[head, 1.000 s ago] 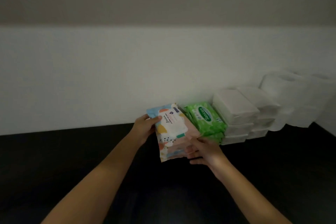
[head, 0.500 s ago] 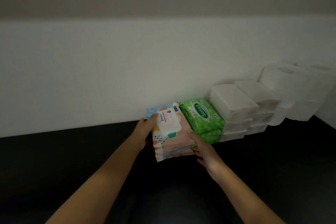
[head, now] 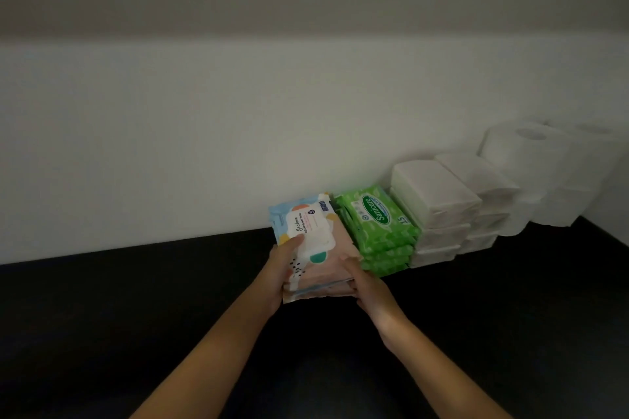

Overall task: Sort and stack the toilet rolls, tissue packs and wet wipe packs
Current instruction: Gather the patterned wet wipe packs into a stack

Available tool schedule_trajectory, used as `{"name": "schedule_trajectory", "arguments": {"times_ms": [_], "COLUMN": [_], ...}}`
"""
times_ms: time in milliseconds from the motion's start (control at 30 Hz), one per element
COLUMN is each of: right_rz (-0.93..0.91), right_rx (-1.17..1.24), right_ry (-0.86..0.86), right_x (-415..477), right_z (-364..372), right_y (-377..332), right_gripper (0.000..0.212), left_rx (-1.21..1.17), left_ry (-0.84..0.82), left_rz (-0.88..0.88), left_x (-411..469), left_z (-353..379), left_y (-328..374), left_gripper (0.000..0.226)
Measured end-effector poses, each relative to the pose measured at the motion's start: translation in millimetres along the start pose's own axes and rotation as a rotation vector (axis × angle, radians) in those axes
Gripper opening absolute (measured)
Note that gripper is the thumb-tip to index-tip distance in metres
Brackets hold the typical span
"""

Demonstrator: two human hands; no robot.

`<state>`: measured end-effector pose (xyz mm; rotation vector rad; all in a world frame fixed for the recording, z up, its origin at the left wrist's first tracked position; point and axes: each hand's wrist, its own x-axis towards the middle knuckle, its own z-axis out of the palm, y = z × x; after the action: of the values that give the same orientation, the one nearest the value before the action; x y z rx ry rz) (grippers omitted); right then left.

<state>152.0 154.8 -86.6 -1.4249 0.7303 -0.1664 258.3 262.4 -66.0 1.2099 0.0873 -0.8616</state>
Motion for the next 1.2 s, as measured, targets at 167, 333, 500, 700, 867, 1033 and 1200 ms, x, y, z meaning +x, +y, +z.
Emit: {"name": "schedule_trajectory", "arguments": {"times_ms": [167, 333, 500, 700, 867, 1033, 1200], "right_rz": [-0.024, 0.098, 0.115, 0.083, 0.071, 0.169, 0.247], "right_rx": [0.008, -0.003, 0.002, 0.047, 0.235, 0.369, 0.198], "right_ry": [-0.04, -0.095, -0.078, -0.115, -0.123, -0.125, -0.057], "right_x": [7, 13, 19, 19, 29, 39, 44], "right_z": [9, 11, 18, 18, 23, 25, 22], "right_y": [-6, -29, -34, -30, -44, -41, -25], "right_gripper": [0.03, 0.021, 0.01, 0.03, 0.041, 0.034, 0.023], "left_rx": [0.05, 0.119, 0.176, 0.088, 0.03, 0.043, 0.004], "left_ry": [0.062, 0.056, 0.095, 0.098, 0.114, 0.126, 0.073], "left_rz": [-0.042, -0.077, -0.018, 0.007, -0.054, -0.061, -0.049], "left_x": [0, 6, 19, 27, 26, 30, 29], "left_z": [-4, -9, -10, -3, -8, -12, -17], "left_y": [8, 23, 24, 25, 24, 24, 25], "left_gripper": [0.052, 0.051, 0.055, 0.048, 0.043, 0.041, 0.038]}}
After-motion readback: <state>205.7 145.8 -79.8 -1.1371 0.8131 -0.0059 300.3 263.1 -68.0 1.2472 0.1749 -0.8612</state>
